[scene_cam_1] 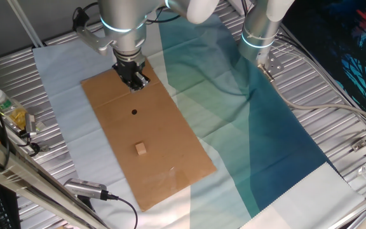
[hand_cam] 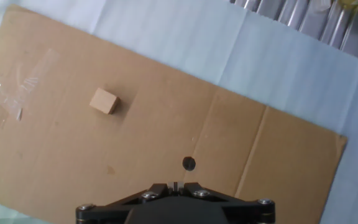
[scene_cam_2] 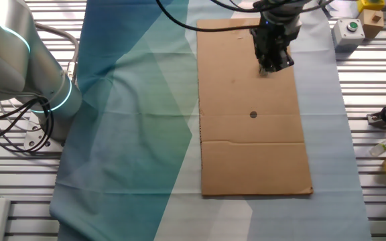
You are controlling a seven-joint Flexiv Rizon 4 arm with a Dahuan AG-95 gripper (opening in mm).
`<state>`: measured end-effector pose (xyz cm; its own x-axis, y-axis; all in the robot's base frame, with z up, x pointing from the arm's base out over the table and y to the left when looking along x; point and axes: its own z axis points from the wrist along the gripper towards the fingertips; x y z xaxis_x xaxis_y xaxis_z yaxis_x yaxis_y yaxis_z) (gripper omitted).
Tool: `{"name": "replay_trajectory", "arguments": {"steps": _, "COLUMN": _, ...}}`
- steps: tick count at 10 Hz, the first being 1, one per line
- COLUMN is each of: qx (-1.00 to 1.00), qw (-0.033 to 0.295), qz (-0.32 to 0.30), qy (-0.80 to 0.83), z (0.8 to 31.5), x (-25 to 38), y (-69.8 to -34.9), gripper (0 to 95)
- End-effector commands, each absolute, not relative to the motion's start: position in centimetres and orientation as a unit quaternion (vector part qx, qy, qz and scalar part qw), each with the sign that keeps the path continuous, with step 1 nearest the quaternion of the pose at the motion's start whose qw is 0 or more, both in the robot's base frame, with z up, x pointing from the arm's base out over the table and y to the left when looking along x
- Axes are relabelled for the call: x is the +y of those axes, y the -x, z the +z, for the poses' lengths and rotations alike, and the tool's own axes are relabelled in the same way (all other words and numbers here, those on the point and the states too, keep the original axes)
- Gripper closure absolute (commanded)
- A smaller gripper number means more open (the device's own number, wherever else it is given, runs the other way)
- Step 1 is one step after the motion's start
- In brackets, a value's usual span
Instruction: Grab the block and place it at the designated location
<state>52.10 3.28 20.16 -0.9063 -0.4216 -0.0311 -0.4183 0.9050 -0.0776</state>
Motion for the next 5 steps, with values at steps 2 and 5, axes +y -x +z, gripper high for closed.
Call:
{"name": "replay_trajectory", "arguments": {"steps": 2, "qx": 0.98, "qw": 0.019, "qz": -0.029, "qy": 0.194, "z": 20.19, "x": 3.26, "y": -52.27, "gripper": 95.0}}
{"name": "replay_trajectory", "arguments": {"steps": 5, "qx": 0.985, "qw": 0.023, "qz": -0.027, "qy": 0.166, "z": 20.52, "x": 3.23, "y": -52.3, "gripper": 95.0}}
